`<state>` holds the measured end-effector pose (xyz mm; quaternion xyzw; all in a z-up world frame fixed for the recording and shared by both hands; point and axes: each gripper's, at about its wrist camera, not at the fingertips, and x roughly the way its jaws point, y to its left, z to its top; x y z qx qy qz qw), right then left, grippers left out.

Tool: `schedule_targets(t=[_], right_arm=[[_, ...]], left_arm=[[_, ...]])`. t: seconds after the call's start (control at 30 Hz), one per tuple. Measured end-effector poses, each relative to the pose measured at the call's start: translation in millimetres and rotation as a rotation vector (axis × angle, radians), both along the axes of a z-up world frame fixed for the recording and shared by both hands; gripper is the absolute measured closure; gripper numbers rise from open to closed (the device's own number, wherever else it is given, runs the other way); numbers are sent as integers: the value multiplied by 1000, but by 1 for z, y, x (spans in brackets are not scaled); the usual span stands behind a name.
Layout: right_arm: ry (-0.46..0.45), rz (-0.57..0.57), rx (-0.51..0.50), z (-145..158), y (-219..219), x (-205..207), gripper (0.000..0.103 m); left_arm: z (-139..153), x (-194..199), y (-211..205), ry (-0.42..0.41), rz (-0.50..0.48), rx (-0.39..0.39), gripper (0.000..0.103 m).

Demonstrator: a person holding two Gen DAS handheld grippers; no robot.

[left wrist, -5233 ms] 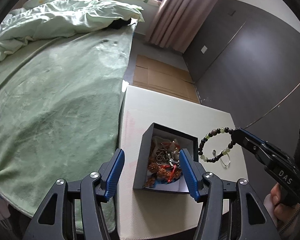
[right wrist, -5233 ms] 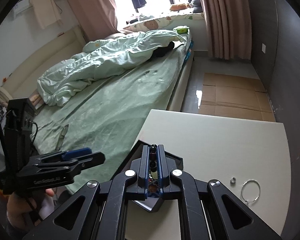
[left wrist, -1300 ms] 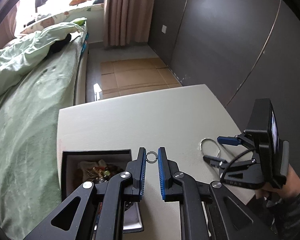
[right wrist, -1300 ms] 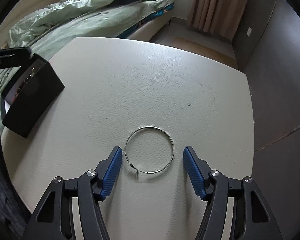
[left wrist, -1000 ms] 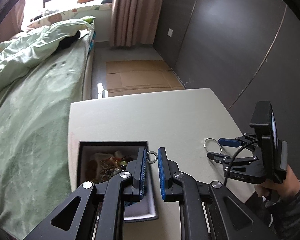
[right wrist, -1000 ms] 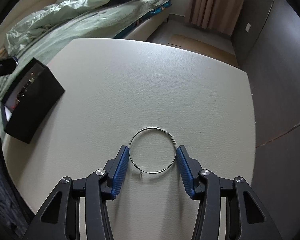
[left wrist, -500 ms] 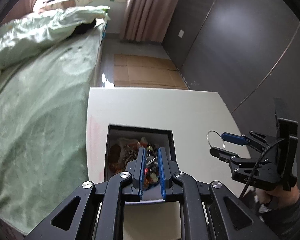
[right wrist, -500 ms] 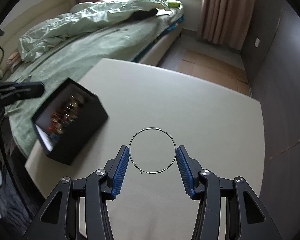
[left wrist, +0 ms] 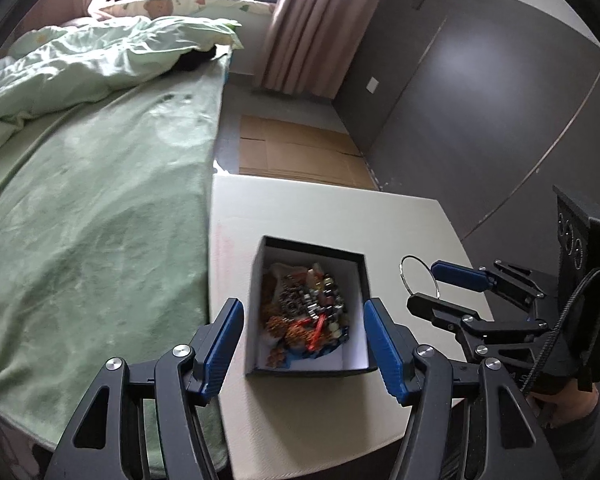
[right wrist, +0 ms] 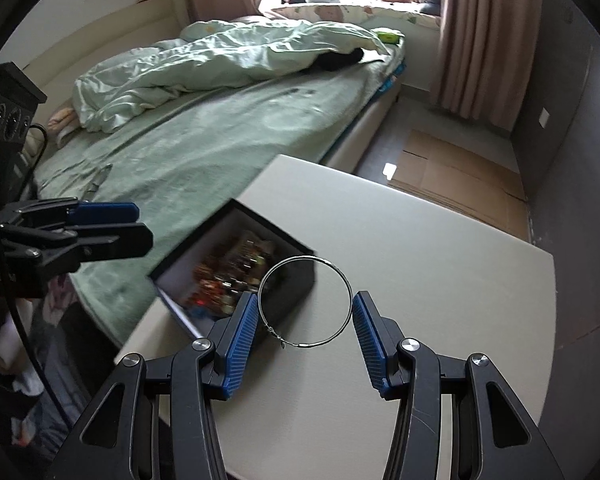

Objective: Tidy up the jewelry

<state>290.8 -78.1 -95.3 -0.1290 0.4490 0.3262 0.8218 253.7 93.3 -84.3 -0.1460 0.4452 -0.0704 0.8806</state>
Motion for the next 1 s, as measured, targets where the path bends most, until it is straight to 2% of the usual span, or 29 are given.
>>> schedule_targets(t=[0.3, 0.43, 0.53, 0.63, 0.8, 0.9, 1.0], right_arm=[[6, 45, 0, -1, 39, -15, 53], [37, 34, 13, -4, 49, -18, 53], [79, 1, 14, -6, 51, -15, 43], [89, -52, 39, -2, 39, -16, 37], [73, -130, 60, 10, 11, -29, 36], [49, -180, 103, 21, -10, -44, 26], [37, -214, 146, 30, -26, -57, 25]], left_arm=[[-1, -22, 33, 3, 57, -9, 39], [0, -29, 42, 6, 70, -12, 35], [2, -33, 46, 2, 75, -21, 29], [6, -38, 46, -14, 75, -22, 22], [13, -43, 33, -28, 47, -9, 19], [19, -49, 20, -50, 25, 8, 11], [26, -54, 8, -67, 6, 24, 7]])
